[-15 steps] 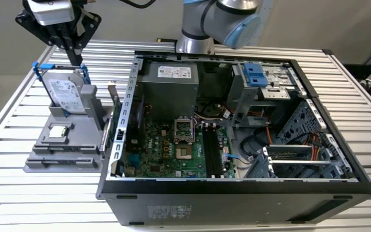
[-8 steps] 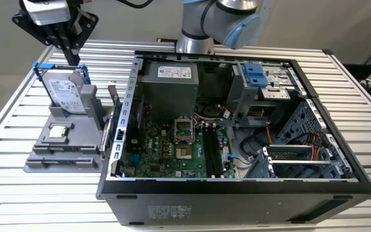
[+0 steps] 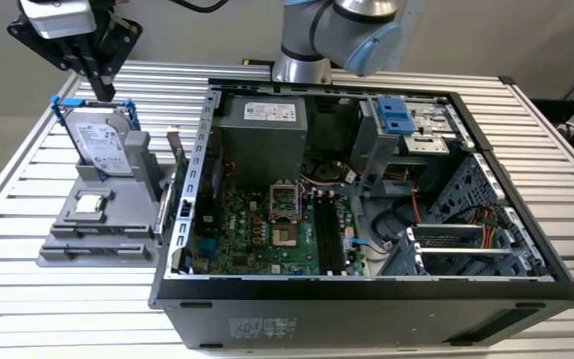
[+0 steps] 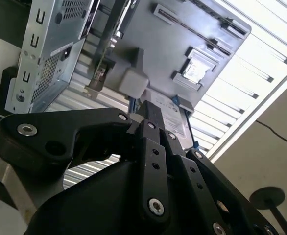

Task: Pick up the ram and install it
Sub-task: 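Reach for the ram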

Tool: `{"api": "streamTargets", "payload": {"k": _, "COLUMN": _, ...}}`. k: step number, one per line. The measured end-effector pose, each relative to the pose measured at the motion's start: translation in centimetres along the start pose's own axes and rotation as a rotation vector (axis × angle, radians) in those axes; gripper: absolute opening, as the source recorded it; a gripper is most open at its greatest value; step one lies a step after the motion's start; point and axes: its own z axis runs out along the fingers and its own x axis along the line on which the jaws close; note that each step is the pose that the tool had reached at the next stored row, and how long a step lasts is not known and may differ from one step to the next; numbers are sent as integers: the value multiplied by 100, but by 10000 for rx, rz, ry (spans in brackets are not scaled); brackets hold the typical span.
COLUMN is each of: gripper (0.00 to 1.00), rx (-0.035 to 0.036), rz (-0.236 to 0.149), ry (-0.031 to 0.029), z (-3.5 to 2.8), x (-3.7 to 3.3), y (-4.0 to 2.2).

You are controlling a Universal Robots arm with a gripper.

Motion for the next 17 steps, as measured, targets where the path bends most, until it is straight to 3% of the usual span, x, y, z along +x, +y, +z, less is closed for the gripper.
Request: {"api": "streamTargets", "payload": {"k": 17, "gripper": 0, "rx": -1, "rz": -72, "ry": 4, "z": -4, "x": 286, "y": -20}}
